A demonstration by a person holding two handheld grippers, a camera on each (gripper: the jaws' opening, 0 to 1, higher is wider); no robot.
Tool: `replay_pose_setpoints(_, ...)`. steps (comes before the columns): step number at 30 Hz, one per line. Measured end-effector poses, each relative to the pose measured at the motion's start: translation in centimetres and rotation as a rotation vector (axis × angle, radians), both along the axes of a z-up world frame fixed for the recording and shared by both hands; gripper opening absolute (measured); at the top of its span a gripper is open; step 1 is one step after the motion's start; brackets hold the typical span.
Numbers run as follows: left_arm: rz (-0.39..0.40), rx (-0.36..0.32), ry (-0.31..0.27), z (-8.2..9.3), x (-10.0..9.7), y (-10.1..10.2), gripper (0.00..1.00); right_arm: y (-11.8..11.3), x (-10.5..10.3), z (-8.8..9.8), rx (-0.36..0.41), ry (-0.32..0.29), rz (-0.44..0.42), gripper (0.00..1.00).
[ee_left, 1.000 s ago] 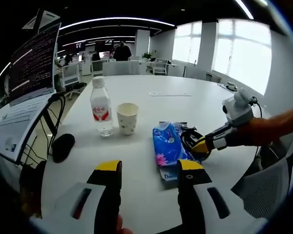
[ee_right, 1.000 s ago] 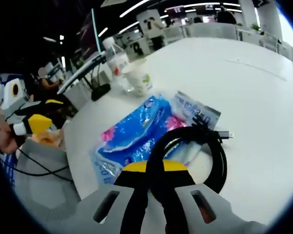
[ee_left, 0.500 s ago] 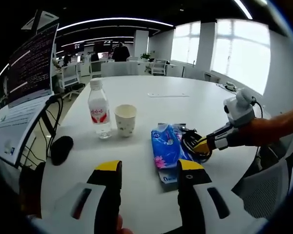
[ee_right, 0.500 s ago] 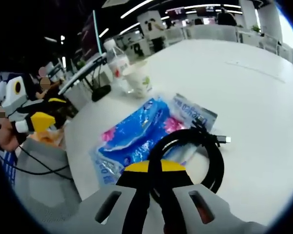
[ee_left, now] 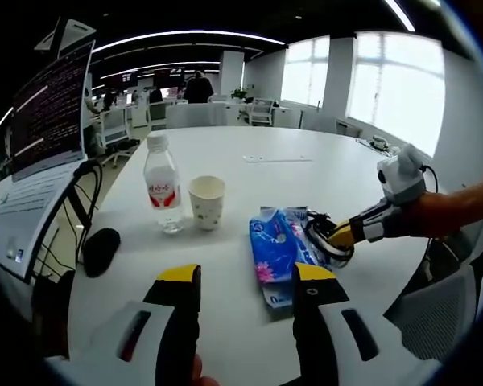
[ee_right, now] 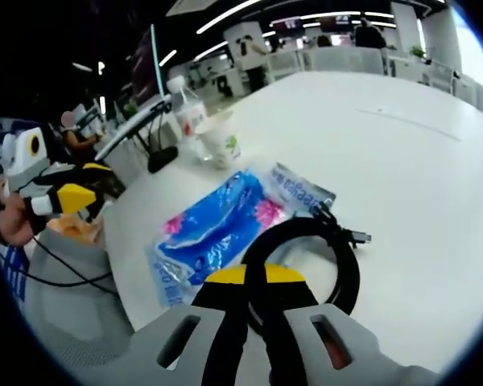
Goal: Arrange the tabletop items into an orderly group along one side of the table until the central work area is clear of visible clutter.
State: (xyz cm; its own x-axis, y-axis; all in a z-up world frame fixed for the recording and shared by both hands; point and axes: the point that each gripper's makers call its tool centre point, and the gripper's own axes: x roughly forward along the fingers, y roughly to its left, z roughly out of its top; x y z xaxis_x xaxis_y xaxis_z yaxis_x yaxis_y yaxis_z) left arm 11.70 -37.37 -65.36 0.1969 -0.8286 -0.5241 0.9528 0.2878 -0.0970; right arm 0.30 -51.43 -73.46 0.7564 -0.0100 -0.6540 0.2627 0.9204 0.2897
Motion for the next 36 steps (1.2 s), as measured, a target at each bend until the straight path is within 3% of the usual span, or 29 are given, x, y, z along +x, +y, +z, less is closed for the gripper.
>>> replay_pose_setpoints(17, -0.015, -0.004, -0.008, 0.3, 0.2, -0.8, 0.44, -2.7, -2.4, 2.1, -0.05, -0.034, -0.078, 0.01)
replay_pose_setpoints(36, -0.04, -0.004, -0.012, 0.4, -0.2, -1.5, 0.44, -5.8, -6.1, 2.9, -0.072, -0.039, -0.185, 0.01)
